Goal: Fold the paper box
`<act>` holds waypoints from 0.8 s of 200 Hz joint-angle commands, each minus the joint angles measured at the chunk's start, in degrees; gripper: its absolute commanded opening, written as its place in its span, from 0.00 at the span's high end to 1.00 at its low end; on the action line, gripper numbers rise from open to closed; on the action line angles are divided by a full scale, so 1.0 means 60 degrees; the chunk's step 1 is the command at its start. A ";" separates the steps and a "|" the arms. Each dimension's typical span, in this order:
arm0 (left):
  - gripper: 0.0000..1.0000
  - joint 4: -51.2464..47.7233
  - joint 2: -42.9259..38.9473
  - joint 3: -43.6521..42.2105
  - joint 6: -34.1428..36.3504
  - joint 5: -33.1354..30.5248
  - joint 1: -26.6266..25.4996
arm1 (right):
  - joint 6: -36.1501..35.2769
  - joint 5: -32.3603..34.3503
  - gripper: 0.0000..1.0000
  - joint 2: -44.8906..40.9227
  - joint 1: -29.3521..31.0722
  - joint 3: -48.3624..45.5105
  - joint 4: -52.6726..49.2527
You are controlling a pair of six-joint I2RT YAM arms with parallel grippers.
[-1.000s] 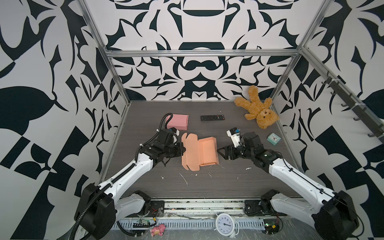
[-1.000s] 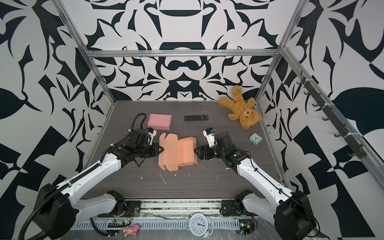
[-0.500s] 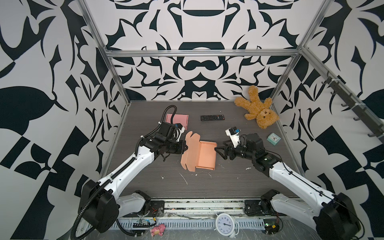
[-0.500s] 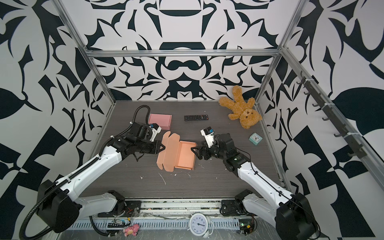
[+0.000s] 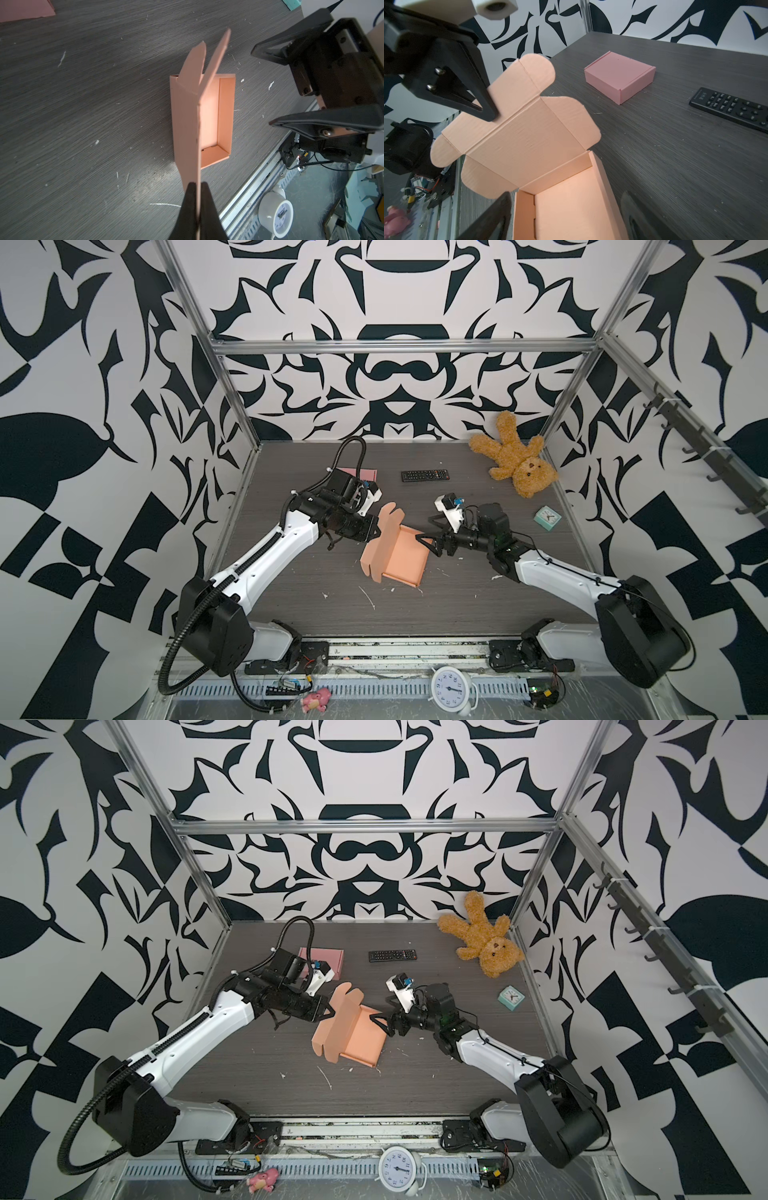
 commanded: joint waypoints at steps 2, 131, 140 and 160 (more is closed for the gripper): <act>0.93 -0.1143 0.0224 0.0535 0.0763 0.0251 -0.0002 | -0.1105 -0.0445 0.16 0.0074 0.0081 0.0883 0.0330; 0.91 -0.2098 0.0864 0.1508 0.1418 0.0511 -0.0176 | -0.3263 -0.2174 0.22 0.2555 0.0053 0.3568 -0.1665; 0.91 -0.2103 0.0909 0.1536 0.1419 0.0504 -0.0201 | -0.3330 -0.2184 0.22 0.2672 0.0059 0.3692 -0.1774; 0.91 -0.2094 0.0975 0.1570 0.1413 0.0438 -0.0217 | -0.3373 -0.2333 0.23 0.2854 0.0073 0.3863 -0.1892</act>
